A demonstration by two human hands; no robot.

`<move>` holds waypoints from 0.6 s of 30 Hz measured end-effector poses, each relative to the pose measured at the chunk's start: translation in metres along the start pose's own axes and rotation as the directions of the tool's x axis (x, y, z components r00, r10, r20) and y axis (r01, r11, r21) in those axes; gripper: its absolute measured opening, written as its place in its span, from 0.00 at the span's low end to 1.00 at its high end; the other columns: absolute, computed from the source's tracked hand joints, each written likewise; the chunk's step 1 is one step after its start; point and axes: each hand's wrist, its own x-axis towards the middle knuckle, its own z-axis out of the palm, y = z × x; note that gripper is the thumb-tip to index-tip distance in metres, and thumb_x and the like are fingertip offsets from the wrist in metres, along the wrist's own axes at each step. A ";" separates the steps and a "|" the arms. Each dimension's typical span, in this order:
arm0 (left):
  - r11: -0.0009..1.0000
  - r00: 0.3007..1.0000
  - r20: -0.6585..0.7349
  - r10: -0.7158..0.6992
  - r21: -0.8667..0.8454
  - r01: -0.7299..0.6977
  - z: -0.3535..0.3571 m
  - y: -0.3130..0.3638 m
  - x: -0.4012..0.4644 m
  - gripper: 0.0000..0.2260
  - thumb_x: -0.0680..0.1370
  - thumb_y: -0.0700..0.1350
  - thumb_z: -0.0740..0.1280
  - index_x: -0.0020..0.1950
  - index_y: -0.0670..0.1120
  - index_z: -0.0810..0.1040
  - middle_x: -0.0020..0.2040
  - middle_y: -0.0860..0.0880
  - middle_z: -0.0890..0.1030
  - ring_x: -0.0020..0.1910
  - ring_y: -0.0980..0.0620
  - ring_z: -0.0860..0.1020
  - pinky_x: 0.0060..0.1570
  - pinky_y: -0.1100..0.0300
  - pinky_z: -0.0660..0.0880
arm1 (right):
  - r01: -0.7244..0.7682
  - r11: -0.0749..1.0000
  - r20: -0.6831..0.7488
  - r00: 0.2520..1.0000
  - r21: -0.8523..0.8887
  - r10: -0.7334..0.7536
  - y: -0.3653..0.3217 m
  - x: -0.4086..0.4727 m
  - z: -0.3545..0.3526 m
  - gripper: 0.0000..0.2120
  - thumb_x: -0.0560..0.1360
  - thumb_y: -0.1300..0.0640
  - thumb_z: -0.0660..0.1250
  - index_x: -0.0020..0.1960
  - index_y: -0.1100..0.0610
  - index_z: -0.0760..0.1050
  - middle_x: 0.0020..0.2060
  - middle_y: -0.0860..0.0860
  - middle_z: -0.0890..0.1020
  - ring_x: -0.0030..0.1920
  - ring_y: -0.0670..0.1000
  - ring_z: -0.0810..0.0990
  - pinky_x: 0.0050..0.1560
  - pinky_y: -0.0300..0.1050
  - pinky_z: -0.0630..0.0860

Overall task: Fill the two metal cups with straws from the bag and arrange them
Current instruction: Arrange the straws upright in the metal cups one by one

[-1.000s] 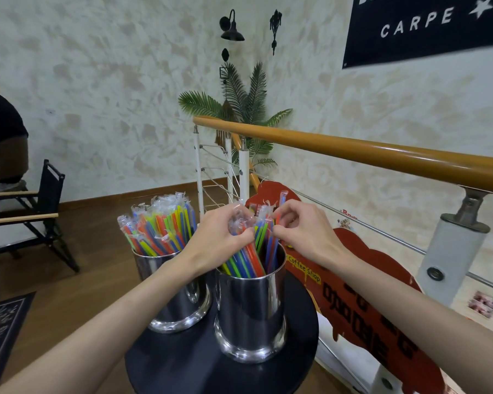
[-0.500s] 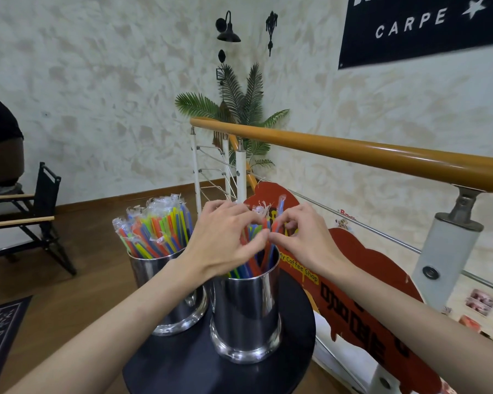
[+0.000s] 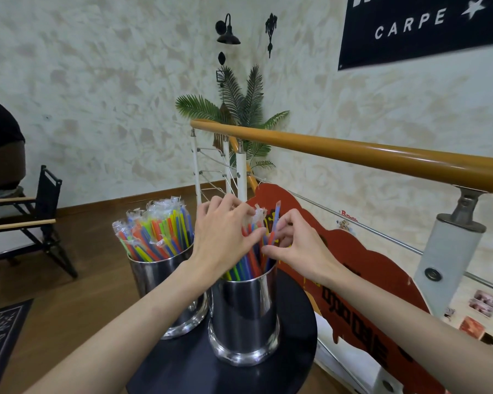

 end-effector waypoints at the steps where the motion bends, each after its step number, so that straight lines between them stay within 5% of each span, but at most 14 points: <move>1: 1.000 0.999 0.035 -0.014 -0.014 0.015 0.000 0.001 0.001 0.17 0.75 0.65 0.67 0.55 0.56 0.82 0.52 0.56 0.76 0.54 0.53 0.73 0.56 0.54 0.64 | -0.021 1.000 0.013 1.000 0.002 0.021 -0.001 0.000 0.001 0.22 0.72 0.54 0.79 0.53 0.51 0.66 0.45 0.48 0.85 0.34 0.39 0.78 0.37 0.31 0.73; 6: 0.975 0.986 0.163 -0.044 -0.206 0.078 -0.001 -0.001 0.008 0.10 0.76 0.61 0.70 0.49 0.56 0.83 0.45 0.56 0.75 0.49 0.51 0.76 0.51 0.50 0.72 | -0.054 0.999 0.032 0.998 -0.005 0.054 -0.002 0.008 0.005 0.21 0.72 0.50 0.78 0.59 0.50 0.74 0.42 0.47 0.84 0.40 0.40 0.81 0.40 0.33 0.72; 10: 0.943 0.982 0.182 -0.044 -0.317 0.101 -0.003 -0.009 0.009 0.08 0.75 0.57 0.73 0.44 0.53 0.83 0.43 0.55 0.80 0.43 0.53 0.77 0.47 0.50 0.76 | -0.009 0.996 0.030 0.999 -0.089 0.012 -0.007 0.013 0.009 0.04 0.75 0.53 0.75 0.42 0.47 0.80 0.36 0.44 0.82 0.39 0.39 0.79 0.37 0.31 0.70; 13: 0.936 0.982 0.187 -0.027 -0.341 0.090 -0.006 -0.012 0.009 0.05 0.76 0.53 0.72 0.45 0.53 0.84 0.43 0.55 0.82 0.41 0.57 0.77 0.45 0.53 0.76 | -0.033 0.995 0.015 0.999 -0.097 0.035 -0.006 0.014 0.010 0.13 0.76 0.56 0.72 0.34 0.47 0.77 0.32 0.45 0.81 0.33 0.38 0.77 0.34 0.32 0.69; 18: 0.937 0.986 0.163 -0.023 -0.341 0.078 -0.008 -0.015 0.007 0.02 0.77 0.48 0.71 0.48 0.52 0.83 0.42 0.57 0.82 0.38 0.62 0.75 0.44 0.58 0.77 | -0.066 0.997 0.059 0.996 -0.038 0.068 -0.007 0.011 0.008 0.06 0.79 0.56 0.71 0.44 0.55 0.83 0.41 0.48 0.85 0.41 0.41 0.82 0.40 0.34 0.75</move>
